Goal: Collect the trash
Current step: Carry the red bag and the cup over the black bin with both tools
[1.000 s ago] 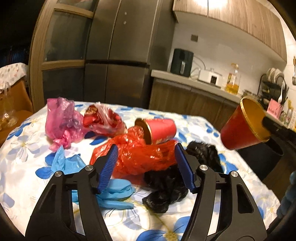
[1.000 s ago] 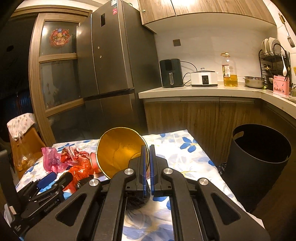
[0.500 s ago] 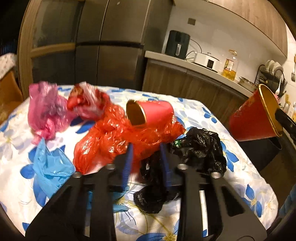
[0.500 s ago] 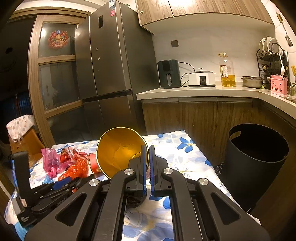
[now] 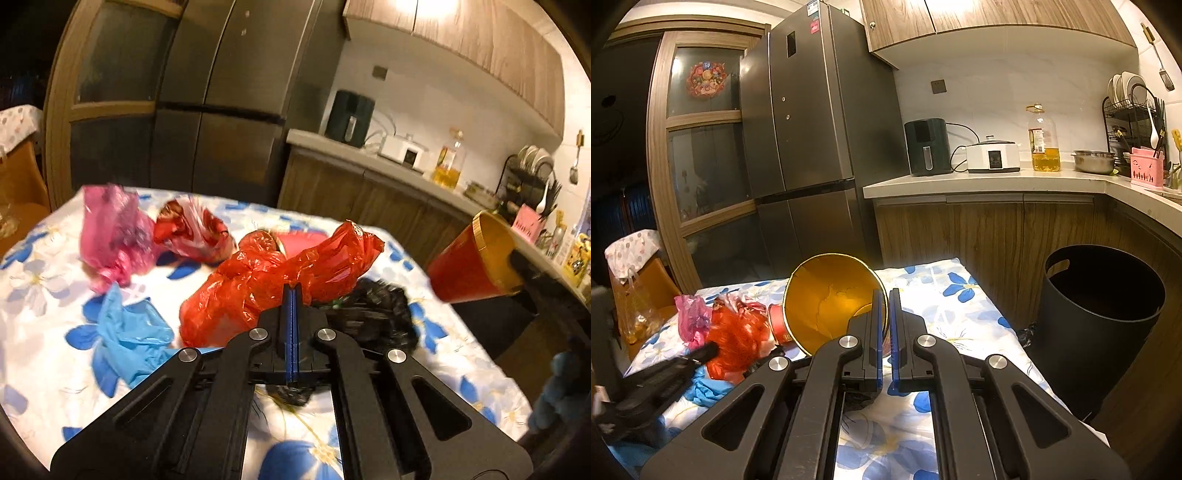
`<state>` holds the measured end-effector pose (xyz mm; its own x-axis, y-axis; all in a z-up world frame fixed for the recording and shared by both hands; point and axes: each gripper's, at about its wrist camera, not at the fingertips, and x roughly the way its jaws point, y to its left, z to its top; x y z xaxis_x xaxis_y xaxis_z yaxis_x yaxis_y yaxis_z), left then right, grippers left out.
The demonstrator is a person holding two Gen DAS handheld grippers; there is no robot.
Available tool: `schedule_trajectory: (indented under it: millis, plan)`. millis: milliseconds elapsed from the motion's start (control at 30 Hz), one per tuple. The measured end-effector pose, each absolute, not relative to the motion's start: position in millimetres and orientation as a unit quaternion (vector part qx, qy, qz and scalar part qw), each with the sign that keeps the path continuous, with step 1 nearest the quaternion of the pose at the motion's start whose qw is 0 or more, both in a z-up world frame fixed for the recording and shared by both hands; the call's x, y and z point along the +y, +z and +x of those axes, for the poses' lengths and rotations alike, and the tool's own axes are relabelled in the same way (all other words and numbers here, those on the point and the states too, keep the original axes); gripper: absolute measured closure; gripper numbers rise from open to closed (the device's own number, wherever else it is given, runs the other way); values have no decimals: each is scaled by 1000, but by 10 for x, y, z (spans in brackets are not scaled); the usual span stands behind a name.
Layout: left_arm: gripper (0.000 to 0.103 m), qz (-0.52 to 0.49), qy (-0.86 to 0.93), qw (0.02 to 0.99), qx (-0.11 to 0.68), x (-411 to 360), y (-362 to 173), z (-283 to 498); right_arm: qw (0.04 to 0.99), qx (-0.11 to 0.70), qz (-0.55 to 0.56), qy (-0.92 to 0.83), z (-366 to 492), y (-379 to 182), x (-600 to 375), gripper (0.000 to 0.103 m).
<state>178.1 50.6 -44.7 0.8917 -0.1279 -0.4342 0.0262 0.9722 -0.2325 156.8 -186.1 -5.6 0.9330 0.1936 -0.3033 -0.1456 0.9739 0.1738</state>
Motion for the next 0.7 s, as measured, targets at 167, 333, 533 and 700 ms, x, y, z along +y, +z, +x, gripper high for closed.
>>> schedule_trajectory:
  millis: [167, 333, 533, 700]
  plan:
    - [103, -101, -46, 975, 194, 460, -172, 1572, 981, 154, 74, 88, 1498, -5, -1905, 99]
    - [103, -92, -58, 978, 178, 303, -9, 1490, 983, 145, 75, 84, 1383, 49, -1994, 99]
    - [103, -85, -82, 978, 170, 31, 104, 1475, 985, 135, 80, 68, 1271, 117, -2209, 99]
    - [103, -75, -105, 978, 165, -239, 196, 1495, 987, 127, 83, 50, 1189, 148, -2410, 99]
